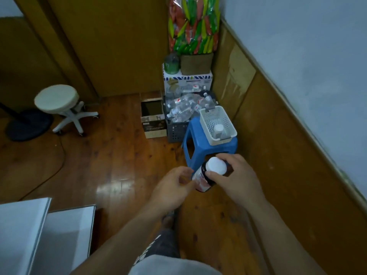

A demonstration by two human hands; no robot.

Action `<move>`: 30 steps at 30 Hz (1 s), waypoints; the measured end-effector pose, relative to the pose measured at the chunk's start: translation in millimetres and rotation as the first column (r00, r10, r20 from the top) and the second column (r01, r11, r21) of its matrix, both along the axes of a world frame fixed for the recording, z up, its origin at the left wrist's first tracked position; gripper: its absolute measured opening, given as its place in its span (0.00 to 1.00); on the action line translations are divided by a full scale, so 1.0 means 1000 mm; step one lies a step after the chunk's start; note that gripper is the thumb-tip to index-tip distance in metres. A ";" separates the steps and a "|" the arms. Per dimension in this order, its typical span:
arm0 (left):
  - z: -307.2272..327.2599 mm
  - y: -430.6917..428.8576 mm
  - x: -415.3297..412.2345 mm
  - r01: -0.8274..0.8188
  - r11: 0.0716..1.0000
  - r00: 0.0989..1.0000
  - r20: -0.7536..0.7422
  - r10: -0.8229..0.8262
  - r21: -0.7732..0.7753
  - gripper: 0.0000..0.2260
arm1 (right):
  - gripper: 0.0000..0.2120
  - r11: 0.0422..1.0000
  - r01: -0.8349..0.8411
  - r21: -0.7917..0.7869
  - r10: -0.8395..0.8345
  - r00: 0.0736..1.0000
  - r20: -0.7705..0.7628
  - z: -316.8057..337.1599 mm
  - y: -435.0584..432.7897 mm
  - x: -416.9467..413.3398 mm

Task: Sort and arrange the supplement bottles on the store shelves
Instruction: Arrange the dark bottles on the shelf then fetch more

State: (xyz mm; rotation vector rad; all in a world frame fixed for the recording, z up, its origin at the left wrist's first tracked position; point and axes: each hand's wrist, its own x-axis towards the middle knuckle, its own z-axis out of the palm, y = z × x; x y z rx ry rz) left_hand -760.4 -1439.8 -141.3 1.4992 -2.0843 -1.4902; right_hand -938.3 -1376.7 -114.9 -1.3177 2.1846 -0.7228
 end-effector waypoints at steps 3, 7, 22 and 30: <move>-0.019 -0.076 -0.032 0.086 0.988 0.984 0.164 -0.065 -0.127 0.18 | 0.25 0.997 0.065 0.036 -0.063 0.997 -0.033 -0.021 -0.064 -0.035; -0.032 -0.167 -0.071 0.160 0.980 0.963 0.236 -0.129 -0.119 0.18 | 0.23 0.986 0.138 0.093 -0.129 0.987 -0.091 -0.032 -0.134 -0.080; -0.087 -0.309 -0.214 0.073 0.997 0.915 0.398 -0.068 0.004 0.21 | 0.25 0.975 -0.049 0.219 0.096 0.972 -0.214 -0.163 -0.373 -0.250; -0.132 -0.315 -0.252 -0.176 0.984 0.880 0.453 0.141 0.036 0.21 | 0.24 0.755 -0.349 0.556 0.535 0.818 -0.213 -0.271 -0.429 -0.279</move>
